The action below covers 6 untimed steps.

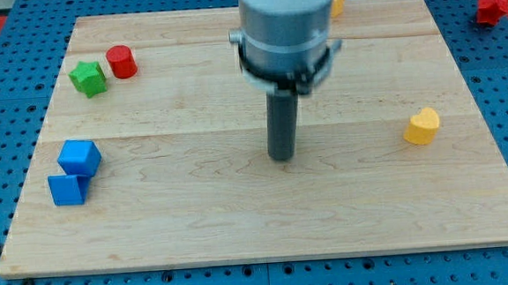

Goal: Push the green circle to the center of the board

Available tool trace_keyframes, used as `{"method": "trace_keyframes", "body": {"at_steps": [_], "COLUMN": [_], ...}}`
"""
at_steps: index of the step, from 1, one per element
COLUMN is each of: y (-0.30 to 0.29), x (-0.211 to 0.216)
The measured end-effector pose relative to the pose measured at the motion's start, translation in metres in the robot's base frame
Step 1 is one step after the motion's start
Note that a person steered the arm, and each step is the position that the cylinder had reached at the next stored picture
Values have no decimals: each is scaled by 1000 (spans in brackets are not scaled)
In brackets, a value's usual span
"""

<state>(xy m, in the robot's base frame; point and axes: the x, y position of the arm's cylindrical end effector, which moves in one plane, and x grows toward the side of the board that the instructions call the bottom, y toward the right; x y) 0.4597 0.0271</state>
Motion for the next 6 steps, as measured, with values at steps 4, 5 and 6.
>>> {"method": "trace_keyframes", "body": {"at_steps": [4,5,6], "y": [-220,-93,-76], "x": [-149,-127,-8]}}
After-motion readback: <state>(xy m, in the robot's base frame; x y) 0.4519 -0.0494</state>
